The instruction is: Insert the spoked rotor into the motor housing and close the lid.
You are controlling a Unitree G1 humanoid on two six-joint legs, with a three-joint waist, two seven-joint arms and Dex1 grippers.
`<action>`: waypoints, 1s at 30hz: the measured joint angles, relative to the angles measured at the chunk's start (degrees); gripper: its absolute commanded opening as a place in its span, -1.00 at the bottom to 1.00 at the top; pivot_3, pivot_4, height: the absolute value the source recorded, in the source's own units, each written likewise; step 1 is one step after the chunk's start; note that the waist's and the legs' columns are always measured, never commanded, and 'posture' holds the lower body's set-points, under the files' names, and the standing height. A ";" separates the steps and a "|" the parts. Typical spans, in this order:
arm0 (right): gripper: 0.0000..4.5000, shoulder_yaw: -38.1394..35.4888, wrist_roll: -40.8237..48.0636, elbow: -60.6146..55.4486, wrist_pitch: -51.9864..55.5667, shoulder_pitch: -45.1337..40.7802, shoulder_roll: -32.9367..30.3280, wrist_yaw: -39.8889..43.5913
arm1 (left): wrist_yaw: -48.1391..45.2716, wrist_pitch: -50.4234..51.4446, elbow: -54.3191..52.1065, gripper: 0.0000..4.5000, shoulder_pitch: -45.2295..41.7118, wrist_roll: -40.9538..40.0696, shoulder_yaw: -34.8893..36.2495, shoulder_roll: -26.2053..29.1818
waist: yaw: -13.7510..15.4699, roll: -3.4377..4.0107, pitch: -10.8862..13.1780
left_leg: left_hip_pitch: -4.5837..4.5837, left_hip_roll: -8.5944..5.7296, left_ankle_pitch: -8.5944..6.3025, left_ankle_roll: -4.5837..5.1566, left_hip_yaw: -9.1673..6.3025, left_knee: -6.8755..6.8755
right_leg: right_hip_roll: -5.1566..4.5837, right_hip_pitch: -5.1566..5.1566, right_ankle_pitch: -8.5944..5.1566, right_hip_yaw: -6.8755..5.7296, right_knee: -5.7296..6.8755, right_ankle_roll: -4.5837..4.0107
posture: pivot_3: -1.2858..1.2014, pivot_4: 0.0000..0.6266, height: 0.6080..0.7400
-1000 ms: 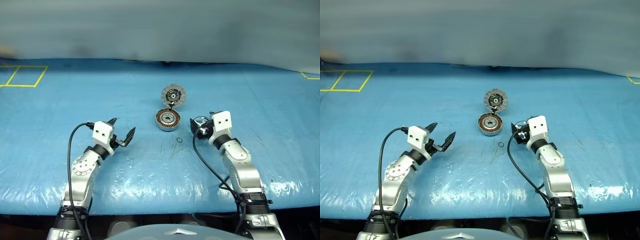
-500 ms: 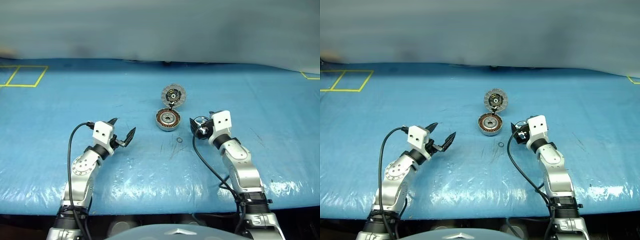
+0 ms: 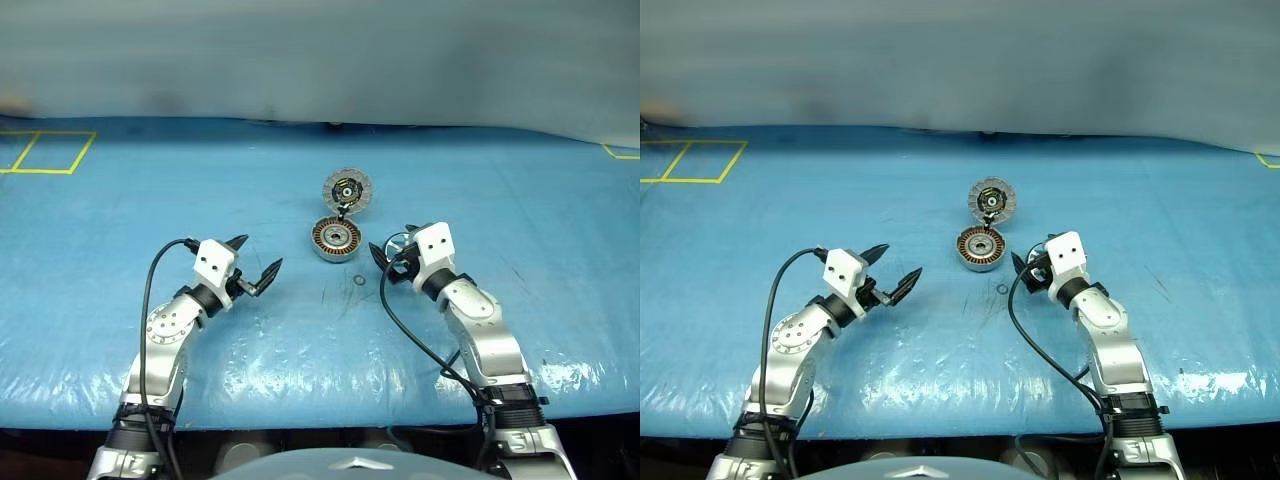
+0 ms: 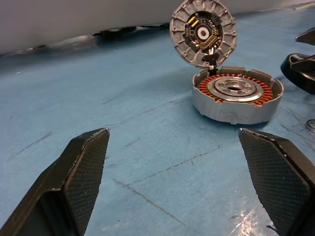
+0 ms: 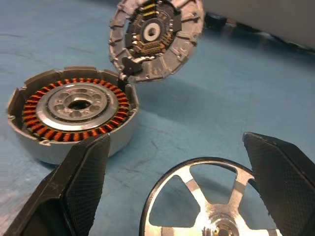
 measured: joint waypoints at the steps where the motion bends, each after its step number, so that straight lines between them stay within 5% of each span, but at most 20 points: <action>1: 1.00 0.99 -0.11 -1.28 0.64 -0.03 -1.23 1.64 | -0.97 0.14 -0.01 0.99 -0.22 -0.07 -0.40 0.32 | 0.00 0.00 0.00 | 0.00 0.00 0.00 0.00 0.00 0.00 | 0.00 0.00 0.00 0.00 -0.01 0.00 | 0.03 -0.52 1.00; 9: 1.00 17.28 -5.78 -6.15 4.51 -12.11 -12.67 19.35 | -6.17 1.46 0.00 0.99 -1.05 0.17 -3.18 3.40 | -0.52 0.10 0.08 | 0.01 0.01 0.00 0.01 -0.02 0.03 | 0.00 -0.07 0.00 -0.02 0.00 -0.02 | 0.03 -0.52 1.00; 15: 1.00 25.66 -8.93 0.75 5.02 -25.81 -11.34 29.20 | -5.96 1.24 0.04 0.99 -1.01 0.42 -3.50 3.19 | -0.24 0.08 0.09 | -0.01 0.00 -0.03 0.06 -0.19 0.02 | -0.06 -0.11 0.00 -0.28 -0.26 -0.03 | 0.03 -0.52 1.00; 30: 1.00 29.02 -16.21 12.90 1.11 -33.16 -11.95 33.25 | -2.54 1.44 -2.21 0.99 4.89 0.48 -3.65 1.62 | -0.06 0.12 0.11 | -0.36 -0.09 -0.04 0.06 -0.51 0.08 | -0.41 0.10 0.00 -1.28 -0.54 -0.02 | 0.03 -0.52 1.00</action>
